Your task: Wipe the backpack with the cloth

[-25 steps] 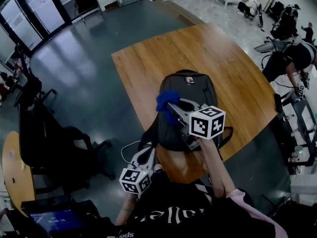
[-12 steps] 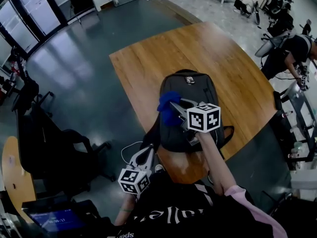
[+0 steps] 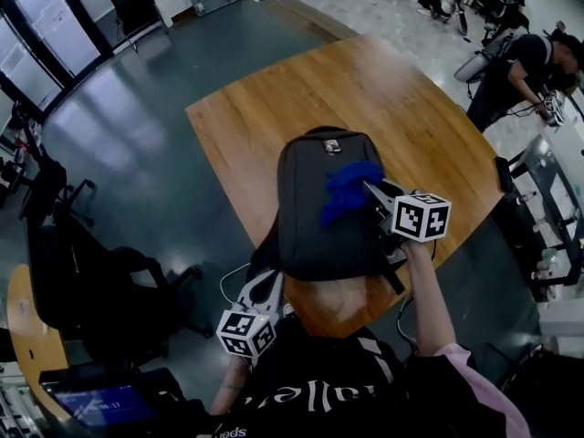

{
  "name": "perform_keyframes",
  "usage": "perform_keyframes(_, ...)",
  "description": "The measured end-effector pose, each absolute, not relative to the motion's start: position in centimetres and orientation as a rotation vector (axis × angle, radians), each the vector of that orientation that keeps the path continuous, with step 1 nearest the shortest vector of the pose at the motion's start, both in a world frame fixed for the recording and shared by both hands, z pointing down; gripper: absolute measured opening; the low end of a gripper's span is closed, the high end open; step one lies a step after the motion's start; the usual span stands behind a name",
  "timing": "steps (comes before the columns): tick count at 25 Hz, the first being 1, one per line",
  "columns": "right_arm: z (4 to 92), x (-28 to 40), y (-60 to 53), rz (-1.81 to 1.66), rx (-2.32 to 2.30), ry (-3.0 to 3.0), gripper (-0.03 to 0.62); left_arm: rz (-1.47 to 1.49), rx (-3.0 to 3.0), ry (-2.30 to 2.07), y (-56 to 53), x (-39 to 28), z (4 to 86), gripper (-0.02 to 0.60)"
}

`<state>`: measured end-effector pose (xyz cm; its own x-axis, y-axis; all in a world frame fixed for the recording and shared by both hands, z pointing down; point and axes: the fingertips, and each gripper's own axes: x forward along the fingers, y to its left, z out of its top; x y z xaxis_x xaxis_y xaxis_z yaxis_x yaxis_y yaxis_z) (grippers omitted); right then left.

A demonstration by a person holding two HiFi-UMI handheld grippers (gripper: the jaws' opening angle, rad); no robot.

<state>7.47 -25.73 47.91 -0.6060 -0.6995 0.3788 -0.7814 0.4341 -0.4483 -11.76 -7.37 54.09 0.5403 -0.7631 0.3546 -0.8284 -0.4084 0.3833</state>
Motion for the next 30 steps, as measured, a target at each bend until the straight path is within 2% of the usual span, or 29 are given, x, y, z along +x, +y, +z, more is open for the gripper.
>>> perform_keyframes(7, 51.0, 16.7, -24.9, 0.981, 1.441, -2.429, 0.054, 0.190, 2.236, -1.322, -7.1, -10.2, 54.1, -0.002)
perform_keyframes(14, 54.1, 22.2, -24.5, 1.042, 1.479, -2.336, 0.054, 0.205, 2.194, -1.374, -6.6, -9.9, 54.4, -0.002)
perform_keyframes(21, 51.6, 21.5, -25.7, 0.986, 1.471, -2.396, 0.054, 0.191, 2.156, -1.415, -6.0, -10.8, 54.8, -0.002)
perform_keyframes(30, 43.2, 9.4, -28.8, 0.839, 1.273, -2.656, 0.054, 0.160, 2.187, -1.385, -7.0, -11.7, 54.6, -0.002)
